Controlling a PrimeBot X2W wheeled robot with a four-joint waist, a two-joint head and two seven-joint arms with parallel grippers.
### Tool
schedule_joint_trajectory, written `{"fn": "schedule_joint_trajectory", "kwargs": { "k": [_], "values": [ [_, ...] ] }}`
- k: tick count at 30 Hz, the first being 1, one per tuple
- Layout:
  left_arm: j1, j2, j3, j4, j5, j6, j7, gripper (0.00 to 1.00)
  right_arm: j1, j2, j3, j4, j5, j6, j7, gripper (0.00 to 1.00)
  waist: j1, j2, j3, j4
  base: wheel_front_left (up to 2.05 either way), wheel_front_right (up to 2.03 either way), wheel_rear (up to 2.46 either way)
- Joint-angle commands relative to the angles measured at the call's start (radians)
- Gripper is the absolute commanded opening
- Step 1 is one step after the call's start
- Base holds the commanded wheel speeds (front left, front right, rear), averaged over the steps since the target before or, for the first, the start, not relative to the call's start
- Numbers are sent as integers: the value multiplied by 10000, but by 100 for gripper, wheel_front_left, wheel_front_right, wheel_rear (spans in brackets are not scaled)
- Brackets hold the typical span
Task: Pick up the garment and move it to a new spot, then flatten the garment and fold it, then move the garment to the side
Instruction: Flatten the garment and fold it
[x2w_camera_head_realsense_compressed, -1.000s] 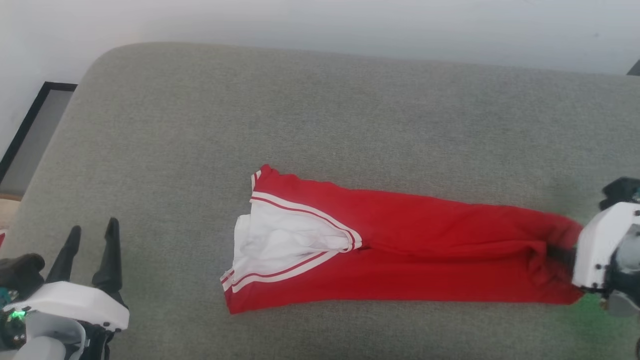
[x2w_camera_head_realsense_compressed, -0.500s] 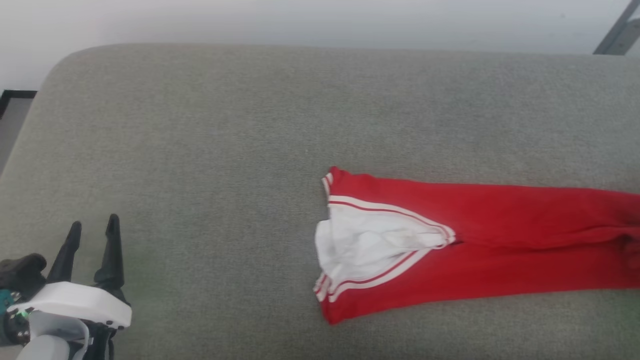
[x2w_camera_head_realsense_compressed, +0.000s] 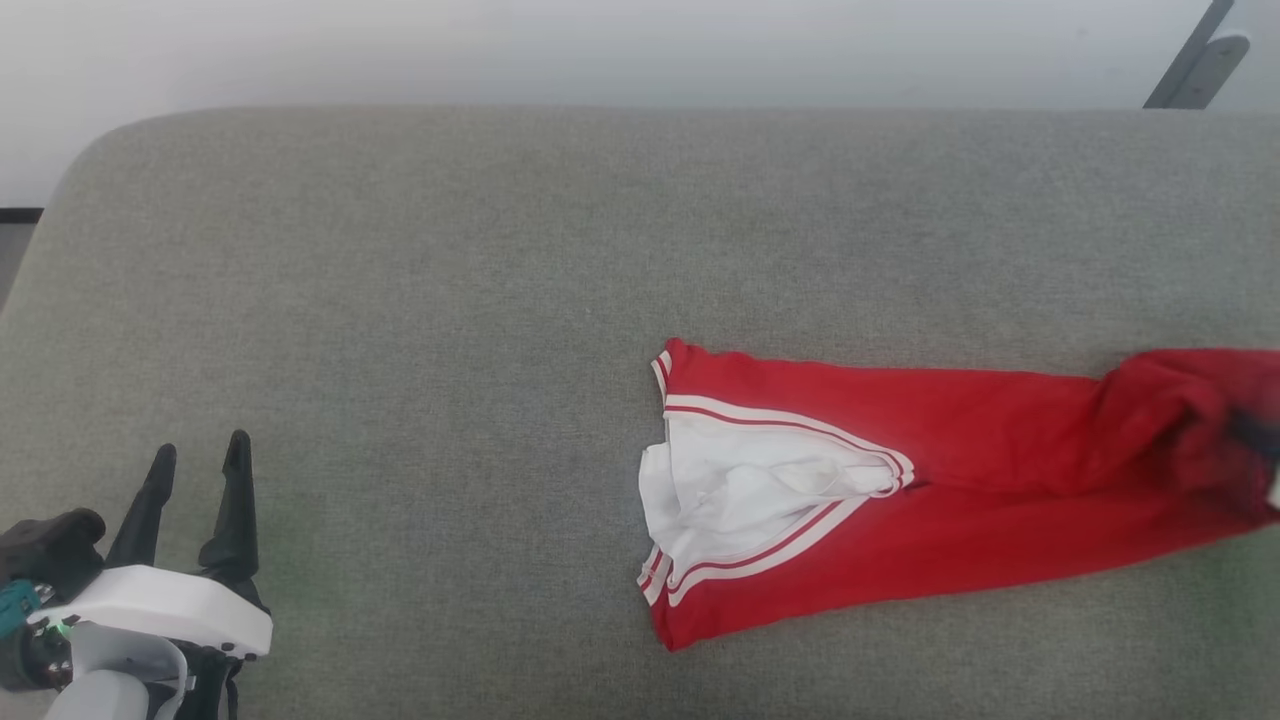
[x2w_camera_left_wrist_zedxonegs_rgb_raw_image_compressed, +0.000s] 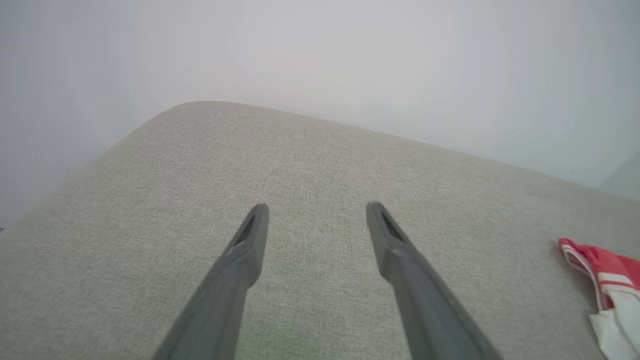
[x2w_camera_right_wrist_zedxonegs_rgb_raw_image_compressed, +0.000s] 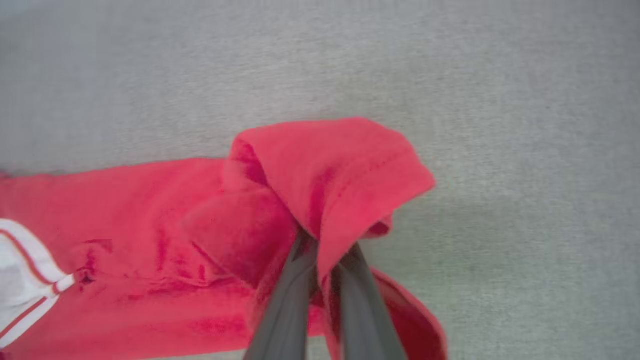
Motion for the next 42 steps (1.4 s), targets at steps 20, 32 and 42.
{"fn": "schedule_joint_trajectory", "kwargs": {
  "k": [20, 32, 42],
  "values": [
    [-549, -495, -467, 337, 502, -413, -41, 100, -147, 2610, 3726, -2763, 95, 2, 728, 0, 0, 0, -263, 1229, 0, 0, 0],
    [-691, -709, -462, 582, 641, -577, -42, 100, -862, 2921, 5086, -1336, 179, 2, -188, 100, 0, 0, -446, 1610, 0, 0, 0],
    [-313, -572, -30, 356, 755, -594, -42, 100, -819, 2375, 4977, -2039, 580, 2, -839, 100, 0, 0, -710, 1009, 0, 0, 0]
  ]
}}
